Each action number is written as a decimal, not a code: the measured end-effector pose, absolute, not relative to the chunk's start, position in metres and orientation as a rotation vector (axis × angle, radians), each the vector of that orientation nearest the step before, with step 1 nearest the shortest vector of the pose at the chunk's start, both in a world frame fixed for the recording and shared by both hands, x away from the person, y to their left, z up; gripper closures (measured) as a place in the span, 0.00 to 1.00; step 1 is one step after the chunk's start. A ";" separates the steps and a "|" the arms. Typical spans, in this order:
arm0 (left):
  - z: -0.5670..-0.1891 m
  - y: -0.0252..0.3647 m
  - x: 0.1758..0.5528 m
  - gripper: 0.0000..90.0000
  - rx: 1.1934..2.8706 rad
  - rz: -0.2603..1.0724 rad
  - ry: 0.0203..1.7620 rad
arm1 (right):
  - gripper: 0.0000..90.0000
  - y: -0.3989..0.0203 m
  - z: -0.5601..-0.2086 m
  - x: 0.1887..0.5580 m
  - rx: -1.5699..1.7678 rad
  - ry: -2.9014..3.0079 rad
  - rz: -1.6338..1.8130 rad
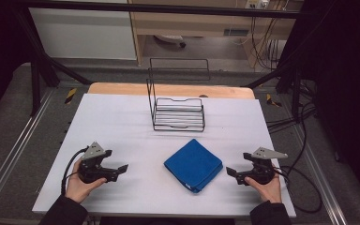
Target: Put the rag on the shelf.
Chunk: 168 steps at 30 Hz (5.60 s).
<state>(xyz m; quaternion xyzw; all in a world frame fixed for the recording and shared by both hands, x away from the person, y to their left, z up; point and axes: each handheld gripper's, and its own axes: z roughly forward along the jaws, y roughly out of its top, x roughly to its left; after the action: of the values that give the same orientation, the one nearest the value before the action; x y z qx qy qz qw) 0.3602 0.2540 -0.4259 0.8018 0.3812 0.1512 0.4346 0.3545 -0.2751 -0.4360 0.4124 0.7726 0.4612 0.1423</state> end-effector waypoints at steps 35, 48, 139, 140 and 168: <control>-0.406 0.148 0.379 0.26 2.133 0.285 0.818 | 0.01 -0.271 -0.437 0.354 1.190 2.239 1.321; -0.420 0.114 0.394 0.48 2.174 0.239 0.833 | 0.01 -0.270 -0.437 0.355 1.191 2.243 1.314; -0.423 0.172 0.326 0.56 2.132 0.207 0.973 | 0.03 -0.249 -0.440 0.356 1.183 2.288 1.300; -0.422 0.172 0.328 0.52 2.133 0.211 0.972 | 0.03 -0.248 -0.440 0.356 1.177 2.284 1.300; -0.421 0.192 0.372 0.12 2.045 0.235 0.997 | 0.60 -0.143 -0.445 0.393 1.312 2.333 1.170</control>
<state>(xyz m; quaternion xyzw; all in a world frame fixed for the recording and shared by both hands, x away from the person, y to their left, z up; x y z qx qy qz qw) 0.3717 0.1923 -0.4206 0.8138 0.3968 0.0934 0.4143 0.3930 -0.1431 -0.4453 0.4464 0.7939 0.3980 0.1100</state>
